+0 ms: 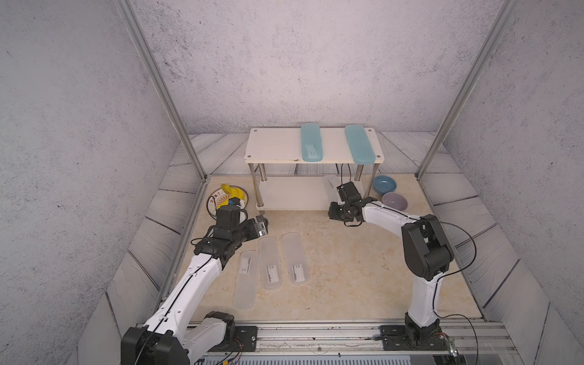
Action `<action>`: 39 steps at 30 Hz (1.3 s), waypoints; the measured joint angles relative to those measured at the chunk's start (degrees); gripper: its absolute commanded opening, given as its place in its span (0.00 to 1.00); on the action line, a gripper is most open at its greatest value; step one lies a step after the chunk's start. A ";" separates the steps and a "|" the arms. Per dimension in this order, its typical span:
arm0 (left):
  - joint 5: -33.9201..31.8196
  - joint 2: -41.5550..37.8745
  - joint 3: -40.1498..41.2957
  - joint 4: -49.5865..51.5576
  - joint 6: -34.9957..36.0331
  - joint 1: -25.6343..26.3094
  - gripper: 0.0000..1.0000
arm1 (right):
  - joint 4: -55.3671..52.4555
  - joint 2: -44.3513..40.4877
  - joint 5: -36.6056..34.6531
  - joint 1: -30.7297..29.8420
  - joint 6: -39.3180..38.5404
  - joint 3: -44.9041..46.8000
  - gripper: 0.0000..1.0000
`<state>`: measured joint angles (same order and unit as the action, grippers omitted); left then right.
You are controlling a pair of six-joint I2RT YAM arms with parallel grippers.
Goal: Place the pencil cases on the shelf according to color
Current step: Place the pencil case on the shelf, then move the pencil case to the center of the board.
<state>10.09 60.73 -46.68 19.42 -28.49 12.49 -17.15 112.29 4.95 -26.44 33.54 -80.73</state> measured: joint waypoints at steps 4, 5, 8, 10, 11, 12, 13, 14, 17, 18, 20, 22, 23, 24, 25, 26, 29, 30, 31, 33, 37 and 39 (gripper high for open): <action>0.00 -0.68 0.00 0.24 0.02 0.00 0.98 | 0.35 -0.48 1.01 -0.22 0.79 1.36 0.64; 0.00 -0.70 0.00 0.31 0.00 0.00 0.99 | 0.48 -1.20 1.05 -0.42 1.09 2.86 0.70; -0.04 -0.70 0.00 0.61 0.00 0.00 0.99 | 0.39 -4.94 1.25 -0.92 0.94 8.92 0.78; -0.07 -0.70 0.00 0.66 -0.02 0.00 0.99 | -0.55 -7.89 1.18 -1.84 0.74 12.31 0.80; -0.07 -0.72 0.00 0.70 -0.02 0.00 0.99 | -1.22 -8.96 1.14 -2.32 0.52 13.14 0.81; -0.09 -0.79 0.00 0.76 -0.02 0.00 0.99 | -2.01 -10.23 0.90 -2.99 0.35 13.79 0.81; -0.20 -0.90 0.00 0.90 -0.02 0.00 0.99 | -2.56 -11.45 0.70 -3.67 0.24 14.34 0.82; -0.35 -1.05 0.00 1.07 -0.04 0.00 0.99 | -2.91 -12.52 0.46 -4.24 0.26 14.91 0.82; -1.49 -1.57 0.00 1.77 -0.09 0.00 0.98 | -3.34 -17.07 -1.07 -6.82 1.14 18.56 0.83; -1.95 -1.62 0.02 2.19 -0.28 0.00 0.99 | -3.65 -18.53 -1.73 -7.89 1.68 20.15 0.83; -3.21 -1.68 0.37 2.82 -0.85 0.00 0.99 | -4.11 -20.57 -2.99 -10.71 3.02 23.10 0.85; -4.39 -2.01 1.40 3.17 -1.86 0.00 0.99 | -5.38 -20.94 -4.07 -14.14 4.20 24.76 0.86; -5.11 -2.16 1.97 3.39 -2.49 0.00 0.99 | -5.90 -20.87 -4.37 -15.74 4.85 25.18 0.87; -6.08 -2.08 2.29 3.96 -3.08 0.00 0.98 | -6.51 -20.81 -4.66 -17.03 5.35 25.40 0.87; -6.91 -1.68 2.34 4.52 -3.54 -0.04 0.99 | -7.08 -20.74 -4.74 -18.84 5.79 25.40 0.88; -7.54 -1.16 2.29 4.83 -3.85 -0.13 0.98 | -7.48 -20.65 -4.85 -20.22 6.23 25.14 0.89; -9.22 2.05 1.20 6.32 -4.59 -1.18 0.99 | -8.33 -19.04 -5.09 -23.78 7.30 22.58 0.95; -9.29 3.17 0.87 6.36 -4.57 -2.03 0.99 | -8.39 -18.05 -5.07 -24.96 7.69 21.27 0.98; -9.25 3.91 0.57 6.45 -4.55 -3.02 0.98 | -8.57 -16.92 -5.07 -25.97 8.09 19.82 0.99; -8.72 4.72 0.24 6.45 -4.57 -5.57 0.99 | -8.81 -14.86 -5.05 -27.61 8.44 17.14 0.99; -6.43 4.81 0.24 5.62 -4.85 -11.06 0.99 | -9.31 -10.84 -4.85 -30.47 8.70 12.46 1.00; -5.33 4.79 0.24 5.14 -5.03 -12.39 0.99 | -9.90 -8.92 -4.76 -31.65 8.70 10.58 1.00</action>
<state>4.75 65.52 -46.44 24.56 -33.52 0.10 -27.05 103.37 0.19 -58.08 42.24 -70.15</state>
